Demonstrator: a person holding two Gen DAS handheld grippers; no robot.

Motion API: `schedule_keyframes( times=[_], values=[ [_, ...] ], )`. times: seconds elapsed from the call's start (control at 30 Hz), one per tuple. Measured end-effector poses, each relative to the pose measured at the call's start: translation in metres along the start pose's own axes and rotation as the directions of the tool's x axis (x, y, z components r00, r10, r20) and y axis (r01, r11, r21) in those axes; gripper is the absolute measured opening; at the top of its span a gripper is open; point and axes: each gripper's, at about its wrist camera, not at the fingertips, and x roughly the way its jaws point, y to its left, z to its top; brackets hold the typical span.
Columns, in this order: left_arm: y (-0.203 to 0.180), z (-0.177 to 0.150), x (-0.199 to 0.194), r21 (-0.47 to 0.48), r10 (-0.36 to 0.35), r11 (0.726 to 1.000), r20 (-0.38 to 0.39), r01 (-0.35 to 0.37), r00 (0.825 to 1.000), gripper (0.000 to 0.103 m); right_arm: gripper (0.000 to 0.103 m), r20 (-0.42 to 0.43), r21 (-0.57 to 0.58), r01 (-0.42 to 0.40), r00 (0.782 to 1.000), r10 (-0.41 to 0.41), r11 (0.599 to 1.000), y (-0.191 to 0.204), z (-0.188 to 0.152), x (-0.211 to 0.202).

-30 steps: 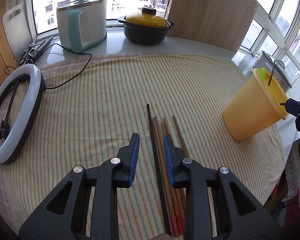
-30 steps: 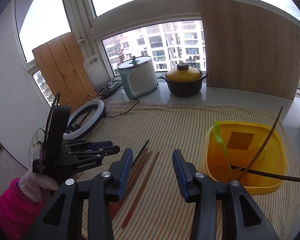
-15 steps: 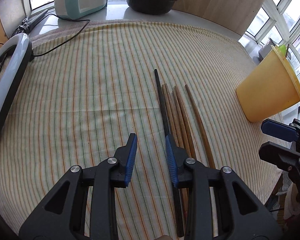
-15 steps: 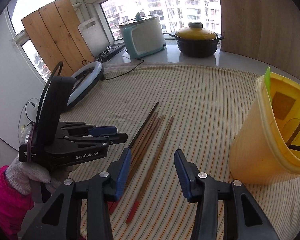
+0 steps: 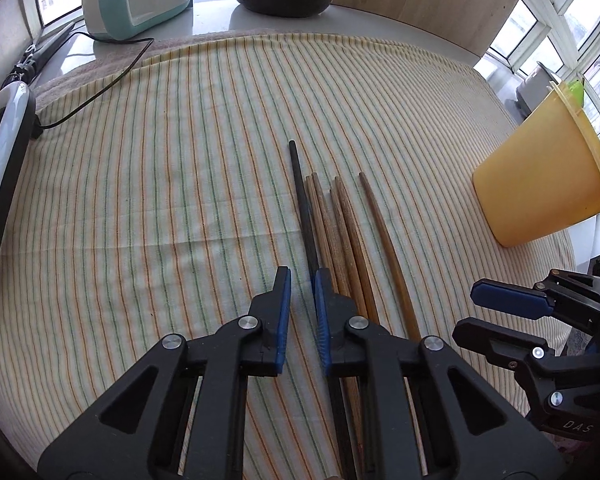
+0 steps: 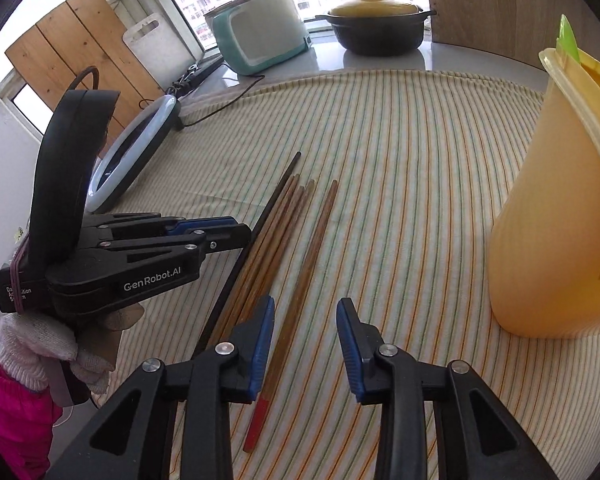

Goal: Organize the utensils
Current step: 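Move both tools back over the remaining wooden chopsticks, then close the left tool on the black chopstick while the right tool closes on a wooden chopstick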

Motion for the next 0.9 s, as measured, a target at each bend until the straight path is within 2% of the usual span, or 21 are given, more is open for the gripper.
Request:
schedule_keyframes(
  times=[0.33,0.6,0.9],
  values=[
    [-0.006,0.004,0.005,0.026,0.026,0.999,-0.016,-0.026,1.0,0.011,0.03,-0.011,0.0,0.006,1.0,-0.006,1.0,0.002,0.006,0.005],
    [-0.004,0.004,0.003,0.022,0.053,0.998,0.005,-0.053,0.999,0.005,0.024,-0.042,0.015,0.018,0.999,-0.017,1.0,0.002,0.011,0.018],
    [-0.002,0.007,0.007,-0.017,-0.001,1.0,-0.012,0.001,1.0,0.005,0.02,-0.07,0.012,0.059,0.996,-0.058,0.998,0.004,0.021,0.033]
  ],
)
